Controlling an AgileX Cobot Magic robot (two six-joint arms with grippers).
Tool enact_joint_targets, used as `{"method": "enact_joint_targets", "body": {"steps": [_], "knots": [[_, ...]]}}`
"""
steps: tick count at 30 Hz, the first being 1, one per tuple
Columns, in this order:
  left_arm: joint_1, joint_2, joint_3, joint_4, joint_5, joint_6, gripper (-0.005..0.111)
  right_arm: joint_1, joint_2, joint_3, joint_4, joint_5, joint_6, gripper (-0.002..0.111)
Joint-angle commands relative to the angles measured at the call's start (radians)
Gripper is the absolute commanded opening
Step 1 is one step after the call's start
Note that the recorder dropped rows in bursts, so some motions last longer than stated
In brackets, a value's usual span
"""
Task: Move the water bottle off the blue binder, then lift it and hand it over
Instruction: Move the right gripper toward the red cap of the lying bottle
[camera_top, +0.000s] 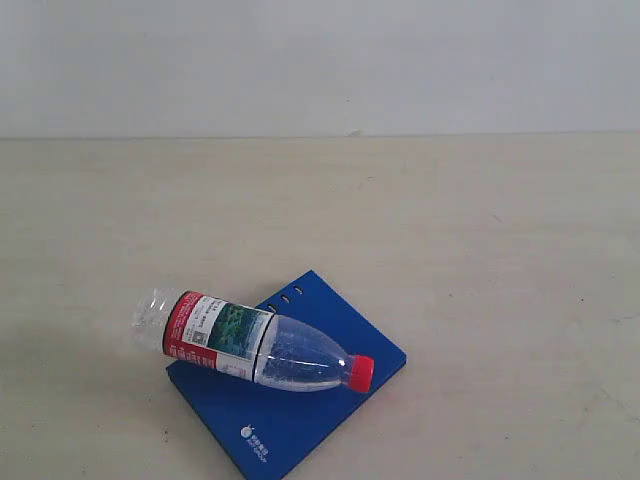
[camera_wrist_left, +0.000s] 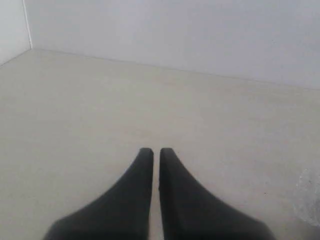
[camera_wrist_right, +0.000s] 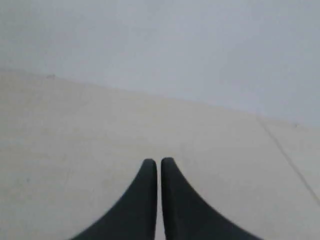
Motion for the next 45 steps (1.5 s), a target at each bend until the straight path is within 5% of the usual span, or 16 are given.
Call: {"method": "enact_joint_targets", "body": {"steps": [1,4,12,16,20,29,32,35,39,45], "knots": [[-0.008,-0.003,0.003,0.006,-0.008,-0.006,0.004,-0.003,-0.004,-0.001,-0.032,-0.243,-0.011,0.001],[-0.008,-0.003,0.003,0.006,-0.008,-0.006,0.004,-0.003,-0.004,-0.001,-0.013,-0.479,0.017,0.001],[-0.008,-0.003,0.003,0.006,-0.008,-0.006,0.004,-0.003,-0.004,-0.001,-0.006,-0.984,0.479,0.001],[-0.008,-0.003,0.003,0.006,-0.008,-0.006,0.004,-0.003,-0.004,-0.106,-0.056,-0.851,0.627,0.001],[-0.008,-0.003,0.003,0.006,-0.008,-0.006,0.004,-0.003,0.097,-0.333,-0.389,-0.539,0.909,0.001],[-0.008,-0.003,0.003,0.006,-0.008,-0.006,0.004,-0.003,0.503,-0.658,-1.331,-0.537,1.782,0.002],[-0.008,-0.003,0.003,0.006,-0.008,-0.006,0.004,-0.003,0.7,-0.693,-1.537,-0.551,1.947,0.036],[-0.008,-0.003,0.003,0.006,-0.008,-0.006,0.004,-0.001,0.892,-0.735,-1.537,-0.719,1.926,0.067],[-0.008,-0.003,0.003,0.006,-0.01,-0.006,0.004,-0.001,1.096,-0.812,-1.537,-0.997,1.821,0.067],[-0.008,-0.003,0.003,0.006,-0.01,-0.006,0.004,0.151,1.306,-0.829,-1.537,-0.931,1.433,0.067]]}}
